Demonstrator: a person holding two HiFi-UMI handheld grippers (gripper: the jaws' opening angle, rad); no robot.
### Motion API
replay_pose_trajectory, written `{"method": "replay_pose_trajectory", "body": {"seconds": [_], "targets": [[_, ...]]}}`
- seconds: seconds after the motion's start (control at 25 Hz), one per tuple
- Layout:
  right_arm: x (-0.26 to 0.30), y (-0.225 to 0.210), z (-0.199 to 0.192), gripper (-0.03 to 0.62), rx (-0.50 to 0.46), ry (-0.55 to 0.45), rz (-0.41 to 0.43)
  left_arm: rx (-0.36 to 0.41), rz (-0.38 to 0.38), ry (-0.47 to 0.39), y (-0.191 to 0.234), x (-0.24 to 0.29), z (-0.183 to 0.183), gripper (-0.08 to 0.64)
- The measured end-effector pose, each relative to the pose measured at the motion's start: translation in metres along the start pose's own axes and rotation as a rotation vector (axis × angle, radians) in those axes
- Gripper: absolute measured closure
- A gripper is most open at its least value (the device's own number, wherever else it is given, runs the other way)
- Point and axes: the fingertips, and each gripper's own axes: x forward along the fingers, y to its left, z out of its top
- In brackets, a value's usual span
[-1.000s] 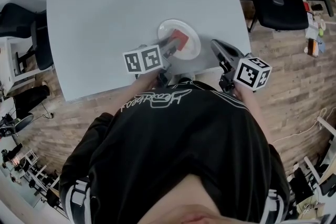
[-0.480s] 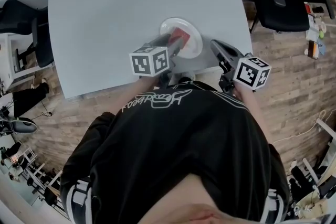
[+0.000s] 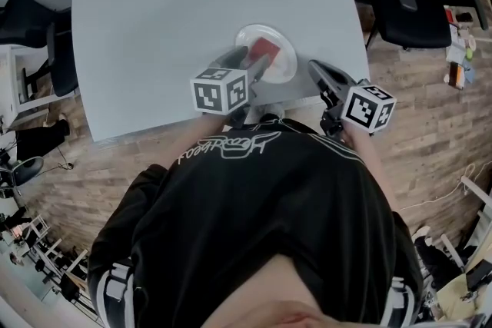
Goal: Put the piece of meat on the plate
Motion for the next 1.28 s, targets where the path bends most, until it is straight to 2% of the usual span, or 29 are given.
{"method": "replay_pose_trajectory", "body": {"seconds": [0.4, 0.44, 0.6, 0.76, 0.88, 1.04, 1.28], "targets": [[0.003, 0.008, -0.01, 0.583, -0.021, 0.008, 0.012, 0.011, -0.09, -0.027, -0.026, -0.02, 0.008, 0.339], [0.003, 0.009, -0.01, 0.583, -0.02, 0.006, 0.016, 0.008, -0.093, -0.028, -0.027, -0.023, 0.009, 0.357], [0.008, 0.022, -0.01, 0.583, -0.036, 0.006, 0.034, 0.027, -0.078, -0.042, -0.028, -0.039, 0.01, 0.51], [0.006, 0.036, -0.013, 0.583, -0.089, 0.004, 0.028, 0.046, -0.118, -0.041, -0.036, -0.055, 0.004, 0.549], [0.001, 0.046, -0.017, 0.583, -0.124, -0.006, 0.026, 0.084, -0.171, -0.041, -0.049, -0.066, -0.001, 0.552], [-0.006, 0.065, -0.022, 0.583, -0.178, -0.023, 0.022, 0.149, -0.2, -0.054, -0.061, -0.086, -0.008, 0.552], [-0.014, 0.107, -0.044, 0.583, -0.244, -0.039, 0.027, 0.173, -0.22, -0.062, -0.065, -0.124, -0.027, 0.552]]}}
